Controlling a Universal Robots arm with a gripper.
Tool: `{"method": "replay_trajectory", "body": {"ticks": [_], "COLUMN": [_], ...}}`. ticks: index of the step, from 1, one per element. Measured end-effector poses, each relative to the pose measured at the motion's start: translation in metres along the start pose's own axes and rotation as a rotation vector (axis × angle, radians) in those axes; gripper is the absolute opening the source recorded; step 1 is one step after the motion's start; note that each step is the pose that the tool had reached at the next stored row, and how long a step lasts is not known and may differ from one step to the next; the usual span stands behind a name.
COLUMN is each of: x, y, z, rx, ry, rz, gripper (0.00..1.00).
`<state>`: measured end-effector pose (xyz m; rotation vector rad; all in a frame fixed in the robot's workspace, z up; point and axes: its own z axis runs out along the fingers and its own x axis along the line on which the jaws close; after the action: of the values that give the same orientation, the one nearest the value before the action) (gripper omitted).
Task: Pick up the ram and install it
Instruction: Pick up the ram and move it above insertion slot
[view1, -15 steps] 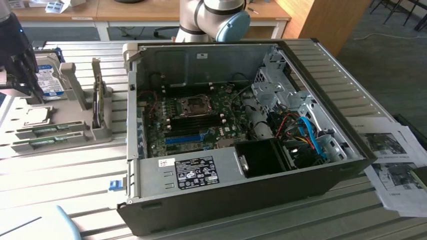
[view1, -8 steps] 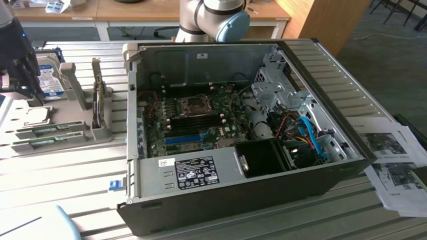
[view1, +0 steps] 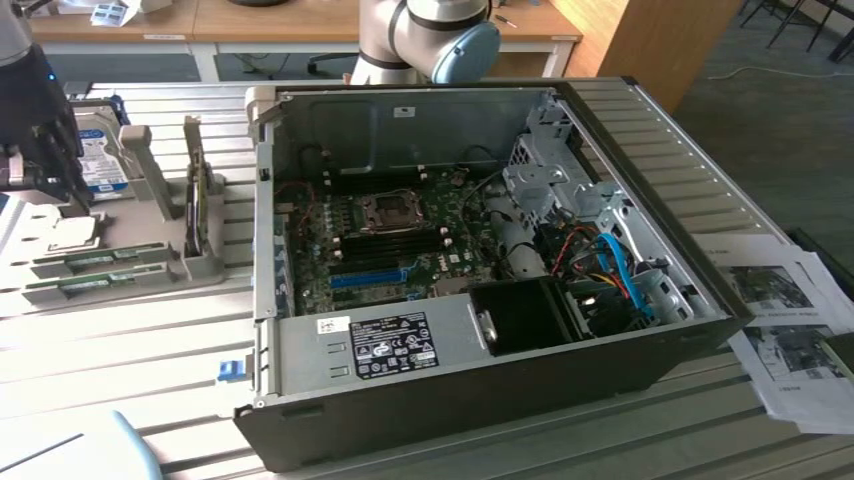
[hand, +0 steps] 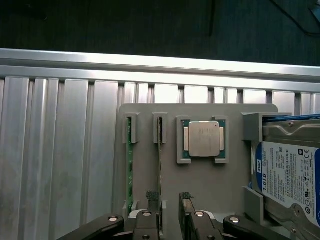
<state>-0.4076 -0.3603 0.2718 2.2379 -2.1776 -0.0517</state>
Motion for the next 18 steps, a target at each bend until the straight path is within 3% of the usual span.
{"method": "replay_trajectory", "body": {"ticks": [18], "x": [0.0], "y": [-0.0007], "z": [0.0182], "rx": [0.0], "ry": [0.0], "rz": [0.0], "gripper": [0.29]}}
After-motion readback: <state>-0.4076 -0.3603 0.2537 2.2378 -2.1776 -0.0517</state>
